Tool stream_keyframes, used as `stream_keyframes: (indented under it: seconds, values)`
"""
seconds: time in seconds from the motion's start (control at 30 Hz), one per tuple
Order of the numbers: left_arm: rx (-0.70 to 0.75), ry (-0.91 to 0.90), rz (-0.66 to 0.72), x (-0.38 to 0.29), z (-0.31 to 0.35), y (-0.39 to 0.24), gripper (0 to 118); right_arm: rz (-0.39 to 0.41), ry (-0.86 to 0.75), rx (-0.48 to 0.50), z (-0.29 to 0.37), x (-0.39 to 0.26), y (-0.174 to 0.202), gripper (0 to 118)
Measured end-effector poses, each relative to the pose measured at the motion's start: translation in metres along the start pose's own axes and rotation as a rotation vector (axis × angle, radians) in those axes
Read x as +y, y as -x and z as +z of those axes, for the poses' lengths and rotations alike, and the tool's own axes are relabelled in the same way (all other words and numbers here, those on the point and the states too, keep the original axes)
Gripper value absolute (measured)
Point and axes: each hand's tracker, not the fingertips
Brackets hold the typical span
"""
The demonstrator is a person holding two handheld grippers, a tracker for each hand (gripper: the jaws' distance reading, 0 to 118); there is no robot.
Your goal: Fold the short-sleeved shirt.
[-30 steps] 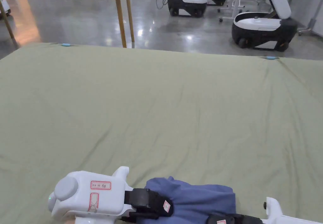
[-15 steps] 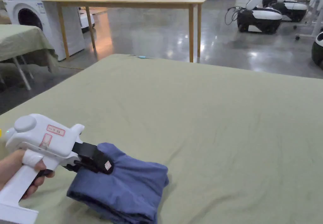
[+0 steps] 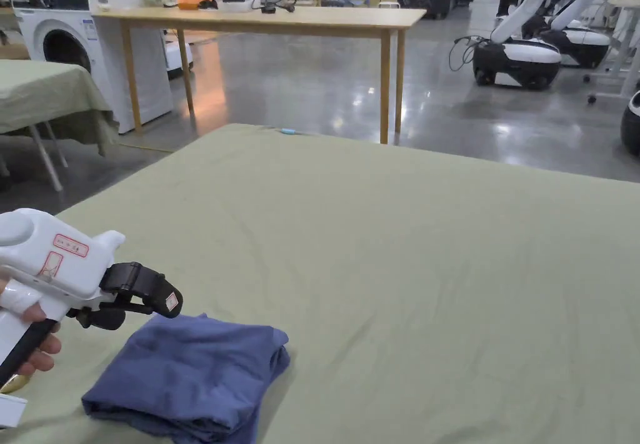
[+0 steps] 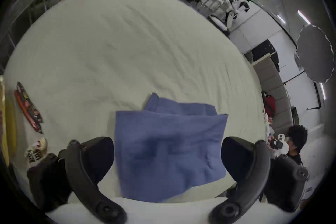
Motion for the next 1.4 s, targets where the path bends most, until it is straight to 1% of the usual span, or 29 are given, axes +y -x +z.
stream_keyframes:
  seconds: [0.07,0.1,0.13,0.17,0.2,0.23,0.27,0.3,0.33,0.37,0.4,0.43,0.47,0.5,0.53,0.57,0.6,0.67,0.7,0.73,0.8,0.83,0.87,0.97,1.03,1.07,1.13,1.4]
  values:
    - [0.015,-0.039,0.025,-0.001,0.011,-0.007,117,0.012,-0.009,0.003,0.002,0.002,0.003,1]
    - [0.014,-0.049,0.017,-0.003,0.015,-0.015,116,0.016,-0.011,0.013,0.003,0.004,0.005,1]
    - [0.009,-0.076,0.005,-0.006,0.017,-0.022,111,0.027,-0.016,0.018,0.004,0.006,0.007,1]
    - [0.005,-0.091,-0.005,-0.008,0.018,-0.034,101,0.045,-0.025,0.009,0.004,0.008,0.01,1]
    - [0.0,-0.114,-0.012,-0.011,0.017,-0.05,82,0.076,-0.04,-0.022,0.004,0.012,0.015,1]
    - [-0.044,-0.134,-0.041,-0.014,0.014,-0.068,49,0.113,-0.05,-0.051,0.004,0.017,0.021,1]
    - [-0.067,-0.16,-0.059,-0.021,0.009,-0.083,23,0.148,-0.073,-0.089,0.003,0.022,0.027,1]
    - [-0.086,-0.178,-0.083,-0.027,0.0,-0.105,8,0.186,-0.093,-0.14,0.001,0.026,0.035,1]
    - [-0.082,-0.193,-0.134,-0.036,-0.011,-0.132,7,0.243,-0.122,-0.199,-0.002,0.032,0.044,1]
    - [-0.089,-0.23,-0.143,-0.044,-0.021,-0.156,7,0.298,-0.155,-0.254,-0.005,0.035,0.053,1]
    - [-0.108,-0.225,-0.166,-0.055,-0.032,-0.179,7,0.348,-0.183,-0.313,-0.008,0.039,0.062,1]
    - [-0.136,-0.257,-0.206,-0.065,-0.044,-0.207,7,0.416,-0.208,-0.366,-0.012,0.042,0.071,1]
    - [-0.13,-0.303,-0.238,-0.076,-0.052,-0.234,7,0.46,-0.248,-0.419,-0.015,0.044,0.073,1]
    - [-0.13,-0.335,-0.248,-0.087,-0.061,-0.263,7,0.518,-0.291,-0.499,-0.019,0.045,0.081,1]
    - [-0.092,-0.392,-0.275,-0.099,-0.069,-0.288,7,0.587,-0.339,-0.582,-0.024,0.046,0.089,1]
    - [-0.099,-0.446,-0.303,-0.109,-0.075,-0.312,7,0.643,-0.389,-0.646,-0.027,0.045,0.096,1]
    - [-0.055,-0.516,-0.329,-0.118,-0.08,-0.336,7,0.683,-0.429,-0.699,-0.032,0.046,0.097,1]
    - [0.029,-0.663,-0.388,-0.134,-0.089,-0.376,7,0.725,-0.504,-0.827,-0.037,0.047,0.105,1]
    - [0.045,-0.723,-0.412,-0.14,-0.092,-0.391,7,0.754,-0.547,-0.87,-0.039,0.047,0.108,1]
    - [0.046,-0.769,-0.397,-0.145,-0.093,-0.406,7,0.792,-0.572,-0.904,-0.041,0.048,0.111,1]
    - [0.08,-0.804,-0.428,-0.151,-0.096,-0.426,7,0.866,-0.626,-0.966,-0.042,0.045,0.117,1]
    - [0.135,-0.816,-0.456,-0.153,-0.097,-0.435,7,0.891,-0.64,-0.979,-0.04,0.043,0.12,1]
    - [0.154,-0.837,-0.472,-0.157,-0.096,-0.439,7,0.894,-0.651,-0.979,-0.038,0.042,0.124,1]
    - [0.16,-0.872,-0.486,-0.164,-0.087,-0.447,7,0.853,-0.669,-0.905,-0.024,0.038,0.132,1]
    - [0.201,-0.893,-0.512,-0.164,-0.084,-0.446,7,0.846,-0.669,-0.896,-0.018,0.039,0.138,1]
    - [0.202,-0.895,-0.524,-0.166,-0.082,-0.447,7,0.843,-0.671,-0.895,-0.017,0.039,0.14,1]
    - [0.198,-0.893,-0.52,-0.164,-0.077,-0.445,7,0.829,-0.673,-0.858,-0.013,0.039,0.145,1]
    - [0.197,-0.913,-0.519,-0.164,-0.066,-0.445,7,0.845,-0.68,-0.856,-0.009,0.04,0.154,2]
